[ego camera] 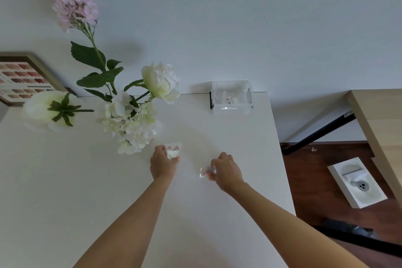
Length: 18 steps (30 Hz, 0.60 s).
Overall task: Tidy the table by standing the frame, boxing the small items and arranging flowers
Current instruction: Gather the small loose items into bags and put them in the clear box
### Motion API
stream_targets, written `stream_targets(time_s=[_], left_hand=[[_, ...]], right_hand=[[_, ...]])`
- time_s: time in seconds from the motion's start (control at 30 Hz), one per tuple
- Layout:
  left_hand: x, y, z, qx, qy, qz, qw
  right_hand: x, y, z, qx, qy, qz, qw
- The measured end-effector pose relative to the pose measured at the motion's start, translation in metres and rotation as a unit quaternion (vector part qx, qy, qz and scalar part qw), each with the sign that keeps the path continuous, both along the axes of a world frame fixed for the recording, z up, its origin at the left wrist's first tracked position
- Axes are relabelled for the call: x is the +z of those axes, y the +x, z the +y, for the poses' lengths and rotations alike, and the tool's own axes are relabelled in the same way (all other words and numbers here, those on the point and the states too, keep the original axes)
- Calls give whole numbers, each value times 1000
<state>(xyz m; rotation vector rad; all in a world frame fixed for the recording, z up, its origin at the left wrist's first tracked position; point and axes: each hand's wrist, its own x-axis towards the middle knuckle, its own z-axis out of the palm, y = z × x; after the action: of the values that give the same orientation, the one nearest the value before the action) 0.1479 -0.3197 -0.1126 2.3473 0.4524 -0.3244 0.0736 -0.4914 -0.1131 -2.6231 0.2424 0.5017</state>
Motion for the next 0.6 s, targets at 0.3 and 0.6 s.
stream_targets(time_s=[0.3, 0.6], left_hand=[[2, 3, -34, -123, 51, 14, 991], [40, 51, -97, -129, -37, -114, 984]], right_hand=[[3, 0, -36, -138, 97, 0, 986], [41, 44, -123, -296, 157, -108, 936]])
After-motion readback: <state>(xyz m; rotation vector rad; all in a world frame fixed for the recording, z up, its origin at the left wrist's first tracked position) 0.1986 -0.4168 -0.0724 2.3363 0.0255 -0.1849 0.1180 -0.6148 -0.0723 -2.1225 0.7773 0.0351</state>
